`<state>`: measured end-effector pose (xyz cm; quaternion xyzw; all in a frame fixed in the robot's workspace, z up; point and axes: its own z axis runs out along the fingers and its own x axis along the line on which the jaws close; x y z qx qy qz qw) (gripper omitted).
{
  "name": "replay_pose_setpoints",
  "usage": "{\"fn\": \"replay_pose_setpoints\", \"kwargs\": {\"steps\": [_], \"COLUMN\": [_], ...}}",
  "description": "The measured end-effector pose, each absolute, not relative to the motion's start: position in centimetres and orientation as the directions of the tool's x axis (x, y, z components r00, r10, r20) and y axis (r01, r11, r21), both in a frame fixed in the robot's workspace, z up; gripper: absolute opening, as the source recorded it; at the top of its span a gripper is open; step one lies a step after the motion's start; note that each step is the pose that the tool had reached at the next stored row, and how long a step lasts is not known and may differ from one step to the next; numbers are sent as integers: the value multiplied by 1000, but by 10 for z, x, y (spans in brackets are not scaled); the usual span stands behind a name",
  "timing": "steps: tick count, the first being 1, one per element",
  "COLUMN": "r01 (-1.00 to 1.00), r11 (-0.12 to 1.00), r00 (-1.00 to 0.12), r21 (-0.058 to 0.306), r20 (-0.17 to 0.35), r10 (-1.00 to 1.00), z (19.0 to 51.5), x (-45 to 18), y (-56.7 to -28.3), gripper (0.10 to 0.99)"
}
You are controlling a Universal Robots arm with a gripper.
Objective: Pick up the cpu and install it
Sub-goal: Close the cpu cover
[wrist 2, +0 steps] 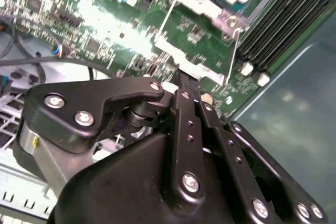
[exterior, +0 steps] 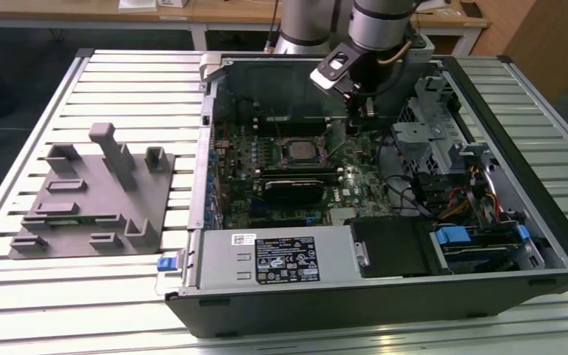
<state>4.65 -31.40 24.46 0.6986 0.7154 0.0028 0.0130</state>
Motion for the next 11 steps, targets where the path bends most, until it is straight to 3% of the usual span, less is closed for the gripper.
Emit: {"fn": "replay_pose_setpoints", "kwargs": {"steps": [11], "r01": [999], "r11": [24], "r00": [-23], "r21": [22], "r20": [-14], "r10": [1000], "z": [244], "x": [15], "y": [-314], "gripper": [106]}}
